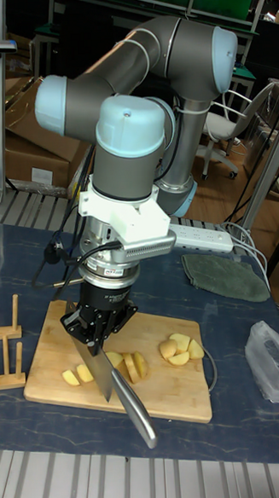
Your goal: Chop the potatoes
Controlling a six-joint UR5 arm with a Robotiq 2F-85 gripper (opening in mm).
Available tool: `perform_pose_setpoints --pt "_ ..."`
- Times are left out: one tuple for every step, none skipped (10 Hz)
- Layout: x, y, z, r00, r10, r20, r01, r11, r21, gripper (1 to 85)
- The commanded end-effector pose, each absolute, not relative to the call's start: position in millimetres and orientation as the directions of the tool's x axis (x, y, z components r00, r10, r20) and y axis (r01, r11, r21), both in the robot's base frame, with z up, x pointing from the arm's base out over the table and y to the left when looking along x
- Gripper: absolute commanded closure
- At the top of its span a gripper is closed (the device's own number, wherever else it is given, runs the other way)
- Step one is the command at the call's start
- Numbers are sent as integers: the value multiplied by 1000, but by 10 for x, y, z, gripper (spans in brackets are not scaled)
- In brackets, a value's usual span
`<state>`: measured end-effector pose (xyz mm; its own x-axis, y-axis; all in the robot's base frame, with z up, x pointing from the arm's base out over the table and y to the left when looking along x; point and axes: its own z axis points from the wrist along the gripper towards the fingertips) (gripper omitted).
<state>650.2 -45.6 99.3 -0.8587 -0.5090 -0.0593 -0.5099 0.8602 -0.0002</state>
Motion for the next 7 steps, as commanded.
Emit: perform_pose_setpoints --pt "6521 -434 950 -861 -503 -72 -505 863 5 847" --pt "6514 -414 937 -863 -499 -73 -501 865 7 847" --pt "6514 -406 930 -864 -498 -74 -500 866 6 847" --pt "6512 -401 927 -865 -497 -74 -498 867 6 847" --pt "6510 -400 929 -865 -497 -74 -498 867 6 847" --pt "6510 -397 927 -865 -497 -74 -498 867 6 847" --pt "6507 -384 919 -866 -494 -74 -496 868 7 847"
